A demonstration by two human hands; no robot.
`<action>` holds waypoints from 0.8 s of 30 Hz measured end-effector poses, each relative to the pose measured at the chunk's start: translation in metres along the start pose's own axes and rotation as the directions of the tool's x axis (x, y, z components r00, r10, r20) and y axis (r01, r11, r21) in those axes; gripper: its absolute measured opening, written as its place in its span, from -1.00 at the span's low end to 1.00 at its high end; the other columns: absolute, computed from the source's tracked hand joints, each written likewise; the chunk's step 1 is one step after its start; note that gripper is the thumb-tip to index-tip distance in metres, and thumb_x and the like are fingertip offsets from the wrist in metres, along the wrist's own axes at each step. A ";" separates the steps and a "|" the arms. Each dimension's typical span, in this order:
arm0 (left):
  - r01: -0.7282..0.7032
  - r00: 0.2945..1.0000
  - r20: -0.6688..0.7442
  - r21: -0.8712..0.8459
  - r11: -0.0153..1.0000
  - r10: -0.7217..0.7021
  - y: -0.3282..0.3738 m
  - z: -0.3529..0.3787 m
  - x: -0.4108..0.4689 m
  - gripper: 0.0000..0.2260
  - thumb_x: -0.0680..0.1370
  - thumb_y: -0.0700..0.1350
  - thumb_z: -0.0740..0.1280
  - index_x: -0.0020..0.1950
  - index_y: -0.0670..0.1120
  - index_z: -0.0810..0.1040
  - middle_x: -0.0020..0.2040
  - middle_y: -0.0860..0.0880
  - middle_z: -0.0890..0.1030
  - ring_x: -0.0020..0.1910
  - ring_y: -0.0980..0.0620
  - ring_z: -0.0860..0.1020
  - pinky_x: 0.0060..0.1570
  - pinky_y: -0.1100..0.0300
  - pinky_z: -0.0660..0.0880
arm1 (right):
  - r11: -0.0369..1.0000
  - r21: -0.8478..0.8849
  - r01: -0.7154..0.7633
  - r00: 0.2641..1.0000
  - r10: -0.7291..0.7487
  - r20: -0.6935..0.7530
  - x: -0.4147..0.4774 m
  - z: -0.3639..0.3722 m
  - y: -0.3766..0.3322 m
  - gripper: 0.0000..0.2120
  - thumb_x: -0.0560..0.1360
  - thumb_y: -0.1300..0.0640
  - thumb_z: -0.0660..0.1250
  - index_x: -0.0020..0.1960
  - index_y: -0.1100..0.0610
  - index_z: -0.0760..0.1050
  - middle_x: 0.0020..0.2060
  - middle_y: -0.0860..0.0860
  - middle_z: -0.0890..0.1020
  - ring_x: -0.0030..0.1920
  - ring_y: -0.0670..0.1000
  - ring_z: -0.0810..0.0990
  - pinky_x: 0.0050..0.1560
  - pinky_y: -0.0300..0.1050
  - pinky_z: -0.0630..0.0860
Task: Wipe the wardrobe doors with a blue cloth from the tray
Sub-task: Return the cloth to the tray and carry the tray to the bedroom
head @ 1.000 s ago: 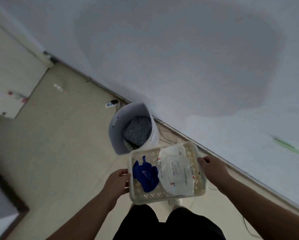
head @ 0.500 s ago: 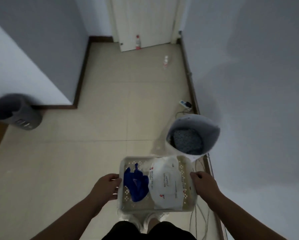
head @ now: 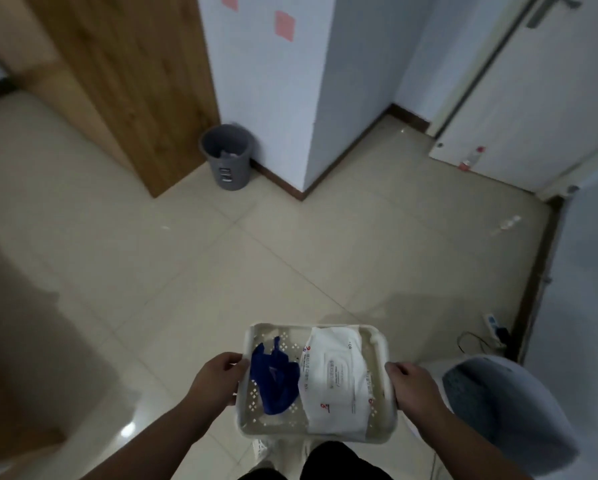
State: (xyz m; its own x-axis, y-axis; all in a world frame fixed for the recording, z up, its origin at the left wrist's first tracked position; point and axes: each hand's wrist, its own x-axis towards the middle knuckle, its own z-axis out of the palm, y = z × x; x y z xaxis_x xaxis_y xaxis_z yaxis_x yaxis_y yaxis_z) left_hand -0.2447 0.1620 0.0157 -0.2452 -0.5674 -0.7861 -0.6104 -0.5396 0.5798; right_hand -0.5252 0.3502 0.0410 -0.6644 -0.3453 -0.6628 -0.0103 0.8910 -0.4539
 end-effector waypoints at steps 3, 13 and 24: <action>0.032 0.997 -0.072 -0.083 0.996 -0.039 -0.007 -0.021 -0.002 -0.85 0.67 -0.01 0.32 0.14 -0.02 0.65 0.00 -0.05 0.75 -0.04 -0.06 0.74 -0.04 0.01 0.72 | 0.993 -0.089 0.081 0.995 -0.075 0.069 0.016 0.015 -0.044 -0.70 0.62 0.08 0.22 -0.12 0.22 0.62 -0.23 0.17 0.68 -0.14 0.21 0.67 -0.05 0.10 0.60; 0.130 0.925 -0.279 -0.404 0.906 -0.257 -0.007 -0.077 0.000 -0.83 0.69 -0.10 0.31 0.14 -0.13 0.66 -0.01 -0.15 0.75 -0.05 -0.14 0.75 -0.10 -0.05 0.73 | 0.914 -0.223 0.338 0.906 -0.251 0.341 0.081 0.082 -0.175 -0.72 0.61 0.07 0.25 -0.17 0.16 0.62 -0.26 0.08 0.69 -0.19 0.11 0.68 -0.05 0.06 0.63; 0.020 0.858 -0.402 -0.595 0.804 -0.319 -0.014 -0.159 0.002 -0.83 0.70 -0.09 0.29 0.19 -0.12 0.63 0.04 -0.16 0.73 0.01 -0.12 0.74 -0.12 0.01 0.73 | 0.832 -0.233 0.503 0.778 -0.318 0.542 0.086 0.177 -0.319 -0.73 0.60 0.07 0.26 -0.15 0.12 0.67 -0.25 0.08 0.73 -0.15 0.18 0.72 0.01 0.22 0.66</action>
State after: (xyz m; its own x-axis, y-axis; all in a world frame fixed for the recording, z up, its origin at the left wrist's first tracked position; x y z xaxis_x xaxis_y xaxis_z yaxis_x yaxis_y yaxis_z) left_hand -0.1175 0.0696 0.0404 0.2869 -0.5651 -0.7735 -0.0472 -0.8148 0.5777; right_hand -0.4473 -0.0158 0.0233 -0.1083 -0.7120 -0.6938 -0.5167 0.6365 -0.5726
